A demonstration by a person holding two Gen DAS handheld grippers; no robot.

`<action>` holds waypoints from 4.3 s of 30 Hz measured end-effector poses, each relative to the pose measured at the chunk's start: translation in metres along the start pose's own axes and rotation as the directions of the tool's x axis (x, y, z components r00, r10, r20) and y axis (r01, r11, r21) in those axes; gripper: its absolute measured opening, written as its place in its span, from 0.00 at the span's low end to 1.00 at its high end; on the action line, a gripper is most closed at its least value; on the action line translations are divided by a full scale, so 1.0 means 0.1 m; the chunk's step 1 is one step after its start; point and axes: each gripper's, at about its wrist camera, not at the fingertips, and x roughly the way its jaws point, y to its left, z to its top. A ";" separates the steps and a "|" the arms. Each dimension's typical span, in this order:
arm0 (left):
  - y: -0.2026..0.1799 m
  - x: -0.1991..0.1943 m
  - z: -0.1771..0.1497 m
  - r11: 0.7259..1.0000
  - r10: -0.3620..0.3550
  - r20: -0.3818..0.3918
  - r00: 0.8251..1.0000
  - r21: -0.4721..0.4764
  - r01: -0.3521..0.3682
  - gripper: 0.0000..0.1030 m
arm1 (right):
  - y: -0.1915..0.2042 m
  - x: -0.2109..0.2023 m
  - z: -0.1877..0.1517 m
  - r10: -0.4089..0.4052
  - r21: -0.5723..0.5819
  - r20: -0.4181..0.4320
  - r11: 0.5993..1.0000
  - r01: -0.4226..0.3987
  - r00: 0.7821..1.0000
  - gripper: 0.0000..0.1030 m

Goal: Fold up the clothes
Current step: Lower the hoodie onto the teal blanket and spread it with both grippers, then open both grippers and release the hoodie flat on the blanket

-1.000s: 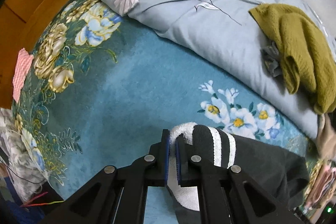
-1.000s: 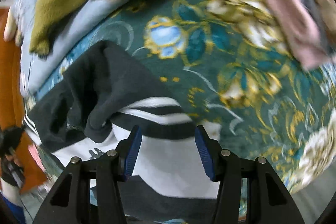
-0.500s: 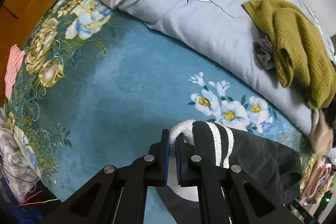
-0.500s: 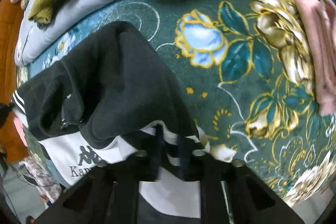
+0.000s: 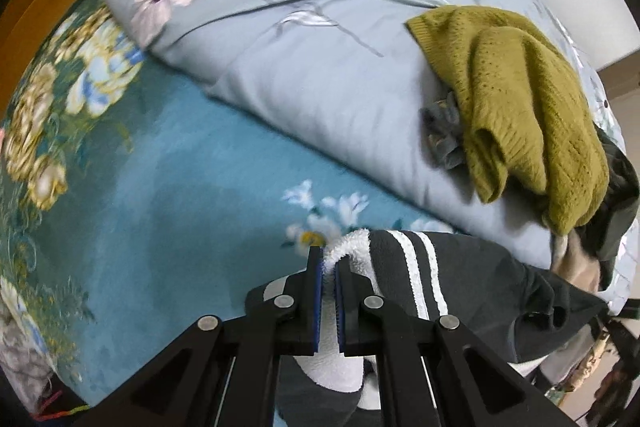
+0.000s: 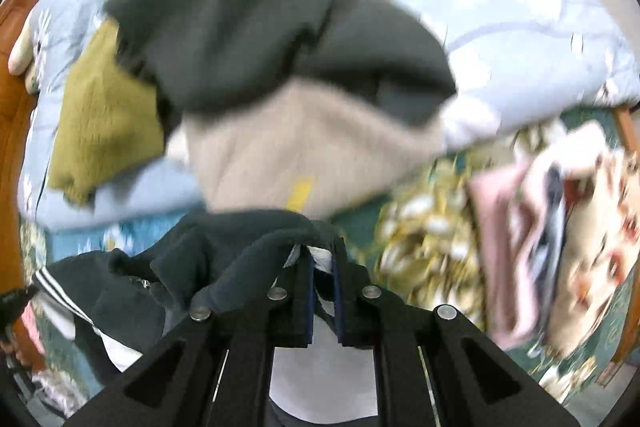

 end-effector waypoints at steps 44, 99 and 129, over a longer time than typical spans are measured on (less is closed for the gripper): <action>-0.52 0.73 -3.25 0.972 -0.041 -0.221 0.974 -0.234 -0.013 0.48 | -1.06 0.30 -3.11 0.000 0.159 -0.359 0.985 0.061 0.933 0.52; -0.45 0.25 -2.52 0.908 -0.101 0.213 0.972 -0.380 0.178 0.56 | -0.66 -0.06 -1.58 0.030 -0.106 0.015 0.994 -0.028 0.999 0.52; -0.62 -0.46 -2.78 0.923 0.381 0.215 0.899 -0.142 -0.358 0.44 | -0.90 -0.46 -2.51 -0.150 -0.030 0.044 0.988 0.152 0.988 0.52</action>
